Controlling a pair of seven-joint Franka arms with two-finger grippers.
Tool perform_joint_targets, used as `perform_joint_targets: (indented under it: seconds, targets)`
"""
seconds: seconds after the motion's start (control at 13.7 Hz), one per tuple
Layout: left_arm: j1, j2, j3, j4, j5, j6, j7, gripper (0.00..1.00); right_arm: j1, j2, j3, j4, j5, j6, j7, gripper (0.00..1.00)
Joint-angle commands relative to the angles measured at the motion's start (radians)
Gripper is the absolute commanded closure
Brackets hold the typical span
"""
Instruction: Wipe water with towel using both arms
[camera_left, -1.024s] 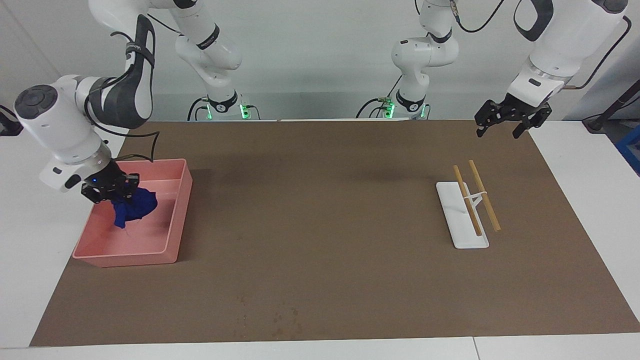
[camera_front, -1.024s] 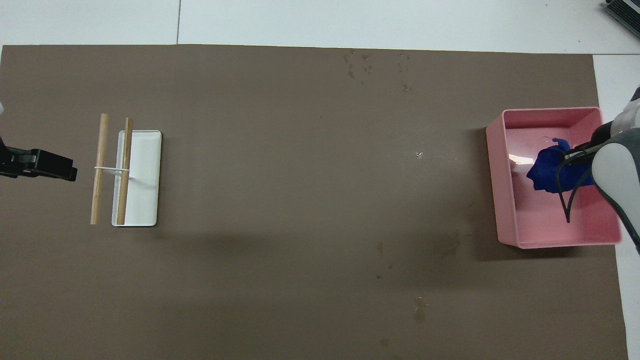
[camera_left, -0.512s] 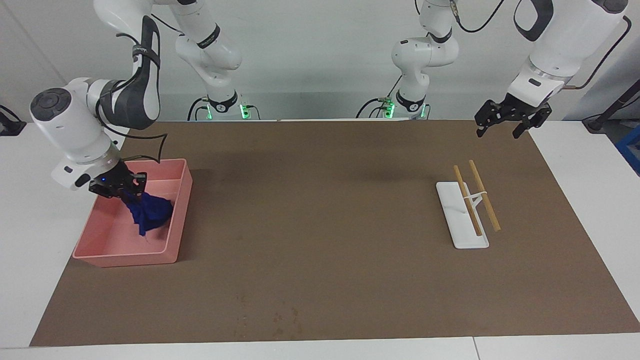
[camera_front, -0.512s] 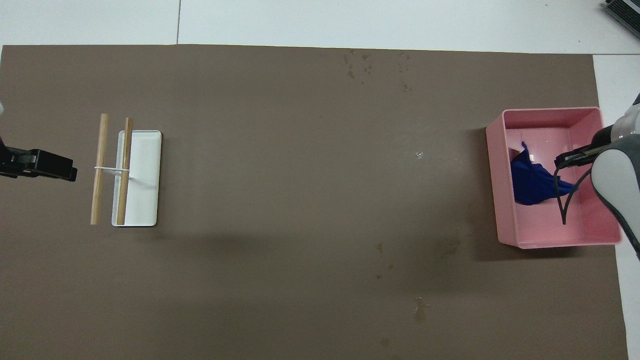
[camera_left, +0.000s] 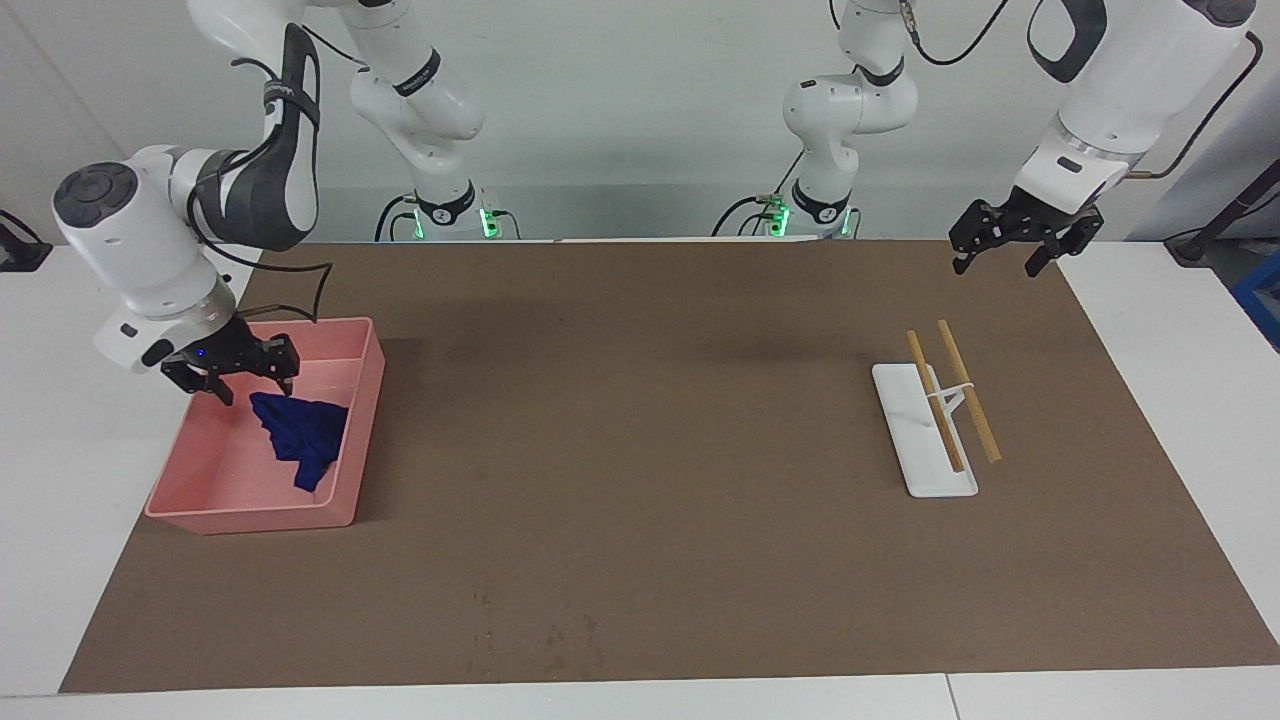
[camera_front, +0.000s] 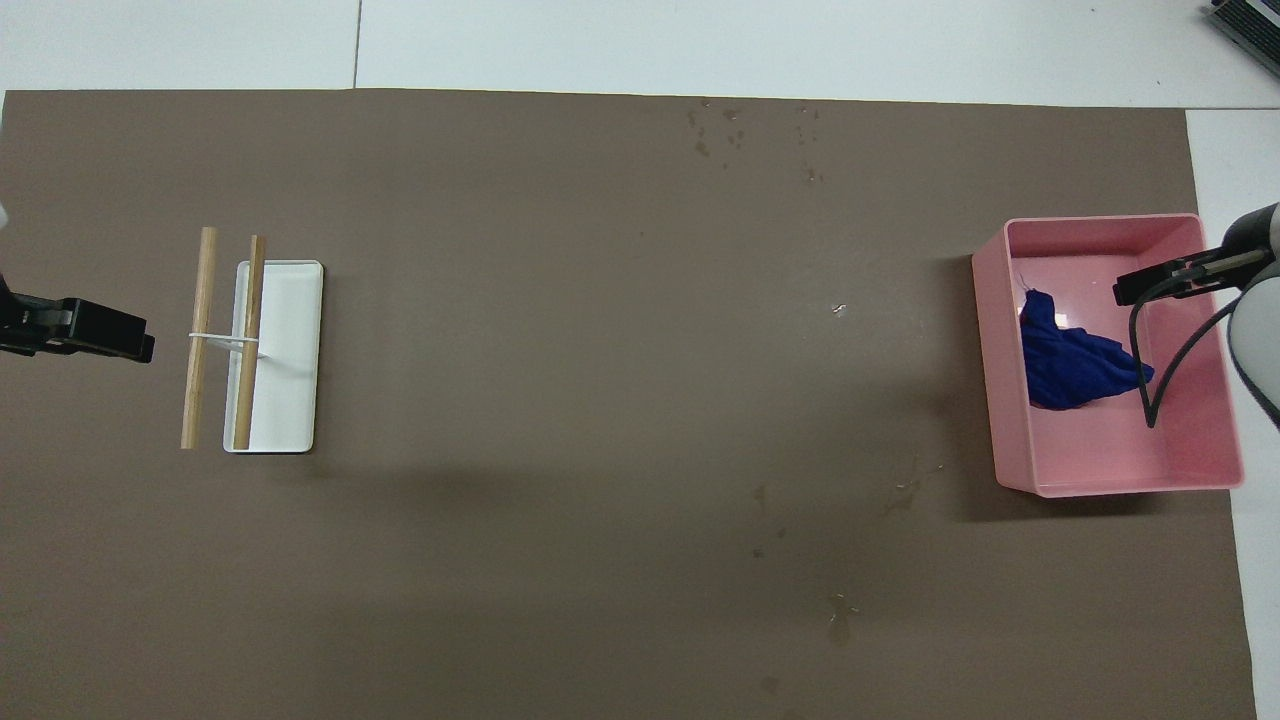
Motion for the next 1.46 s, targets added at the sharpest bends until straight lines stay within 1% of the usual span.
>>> perform_joint_targets:
  seconds: [0.0, 0.15, 0.29, 0.37, 0.59, 0.66, 0.88, 1.02, 1.17, 1.24, 1.32, 1.39]
  targets:
    - [-0.010, -0.014, 0.007, -0.011, 0.001, -0.010, 0.010, 0.00, 0.000, 0.002, 0.041, 0.117, 0.006, -0.116, 0.041, 0.00]
    - [-0.010, -0.014, 0.007, -0.011, 0.001, -0.008, 0.010, 0.00, 0.000, -0.001, 0.054, 0.195, 0.010, -0.213, 0.081, 0.00]
    - [-0.010, -0.014, 0.007, -0.011, 0.001, -0.010, 0.010, 0.00, -0.014, -0.021, 0.061, 0.200, 0.092, -0.251, 0.094, 0.00]
    - [-0.010, -0.014, 0.007, -0.011, 0.001, -0.008, 0.010, 0.00, -0.013, -0.024, 0.061, 0.200, 0.095, -0.264, 0.092, 0.00]
    - [-0.010, -0.014, 0.007, -0.011, 0.001, -0.008, 0.010, 0.00, 0.001, -0.033, 0.077, 0.203, 0.079, -0.262, 0.097, 0.00]
    - [-0.010, -0.014, 0.007, -0.011, 0.001, -0.008, 0.010, 0.00, -0.002, -0.043, 0.081, 0.185, 0.077, -0.243, 0.101, 0.00]
    - [-0.010, -0.014, 0.007, -0.011, 0.001, -0.010, 0.010, 0.00, -0.006, -0.040, 0.076, 0.200, 0.045, -0.235, 0.101, 0.00]
    - [-0.010, -0.014, 0.007, -0.011, 0.001, -0.008, 0.010, 0.00, -0.005, -0.041, 0.064, 0.206, 0.040, -0.253, 0.101, 0.00]
    - [-0.010, -0.014, 0.007, -0.011, 0.001, -0.010, 0.010, 0.00, 0.001, -0.044, 0.061, 0.210, 0.039, -0.299, 0.100, 0.00]
    - [-0.010, -0.014, 0.007, -0.011, 0.001, -0.008, 0.010, 0.00, 0.036, -0.043, 0.055, 0.211, 0.025, -0.316, 0.101, 0.00]
    - [-0.010, -0.014, 0.007, -0.011, 0.001, -0.008, 0.010, 0.00, 0.090, -0.046, -0.002, 0.211, -0.004, -0.318, 0.101, 0.00]
    - [-0.010, -0.014, 0.007, -0.011, 0.001, -0.010, 0.010, 0.00, 0.171, -0.046, -0.081, 0.211, -0.003, -0.316, 0.100, 0.00]
